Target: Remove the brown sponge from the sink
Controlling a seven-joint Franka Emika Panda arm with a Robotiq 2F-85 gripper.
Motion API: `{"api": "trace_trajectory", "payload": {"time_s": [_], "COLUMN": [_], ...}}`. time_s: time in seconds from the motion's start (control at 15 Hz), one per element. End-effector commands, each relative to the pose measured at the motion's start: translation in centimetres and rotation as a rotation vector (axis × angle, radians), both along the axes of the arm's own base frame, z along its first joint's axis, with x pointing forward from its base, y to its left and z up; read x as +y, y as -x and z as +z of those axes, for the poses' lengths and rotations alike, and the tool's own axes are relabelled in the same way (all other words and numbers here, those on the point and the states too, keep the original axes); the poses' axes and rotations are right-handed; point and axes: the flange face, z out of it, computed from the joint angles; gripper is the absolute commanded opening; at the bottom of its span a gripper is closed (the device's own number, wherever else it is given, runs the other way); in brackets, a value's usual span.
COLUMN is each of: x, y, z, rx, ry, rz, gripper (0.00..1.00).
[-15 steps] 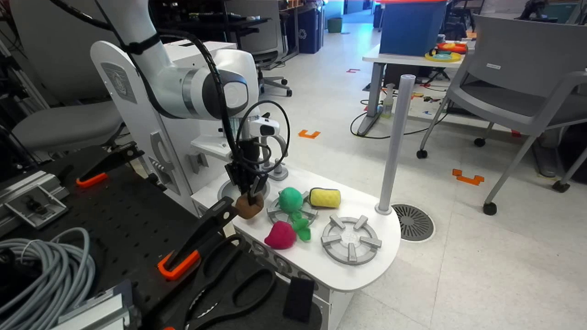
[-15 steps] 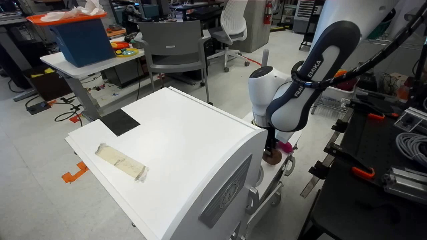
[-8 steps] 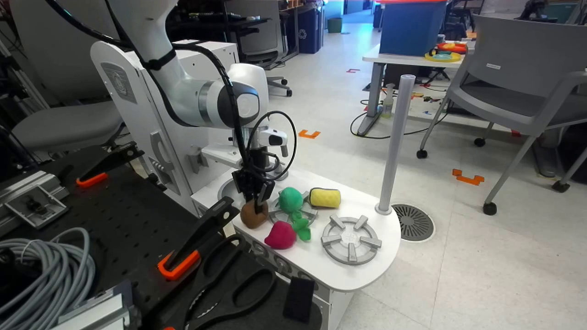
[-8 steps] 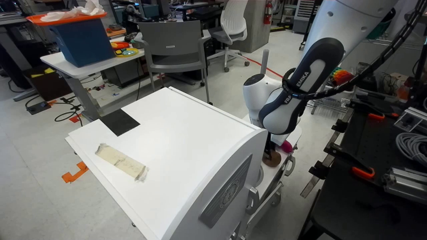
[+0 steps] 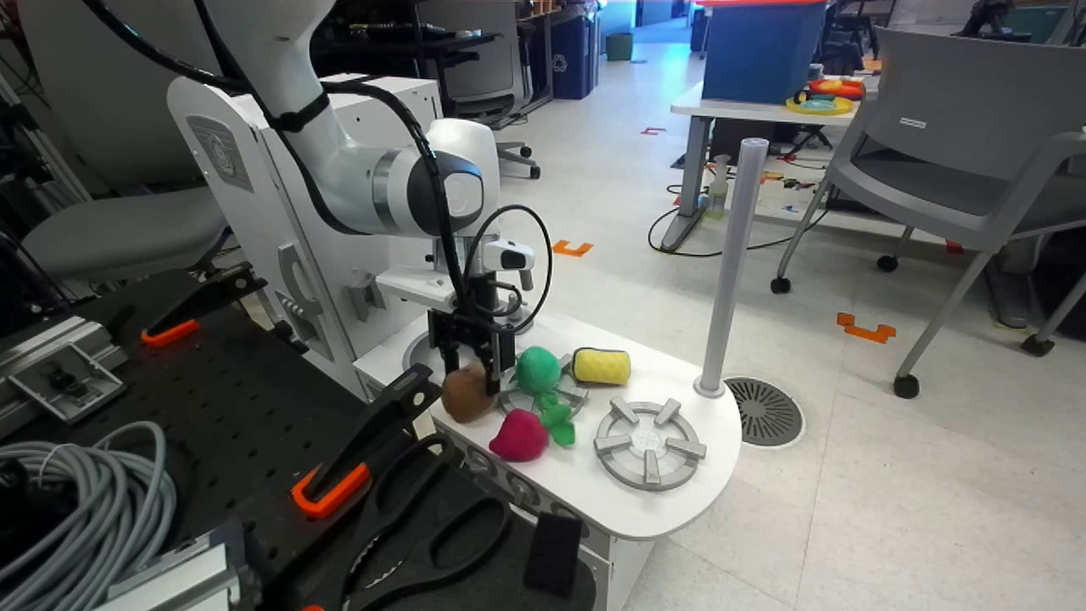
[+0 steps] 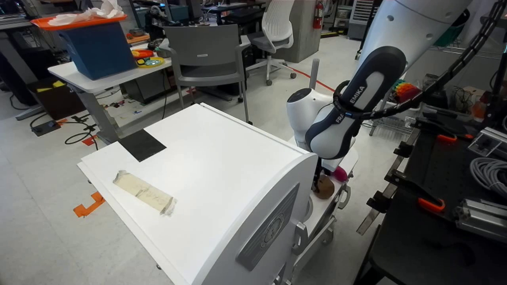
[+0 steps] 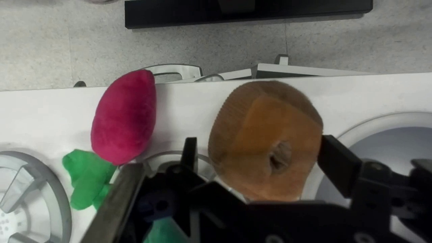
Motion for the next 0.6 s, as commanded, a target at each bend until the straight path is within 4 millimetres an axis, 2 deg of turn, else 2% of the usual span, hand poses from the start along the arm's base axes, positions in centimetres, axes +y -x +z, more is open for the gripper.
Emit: {"api": "trace_trajectory", "payload": {"time_s": [0.0, 0.27, 0.33, 0.53], "x": [-0.6, -1.6, -1.3, -1.7], "y": [0.2, 0.8, 0.0, 0.2], "z": [2.6, 6.0, 3.4, 5.2], "rx": [-0.002, 0.023, 0.008, 0.012], "ry": [0.005, 0.082, 0.034, 0.051], "rz": [0.061, 0.029, 0.028, 0.023], "gripper": [1.00, 1.00, 1.00, 1.00]}}
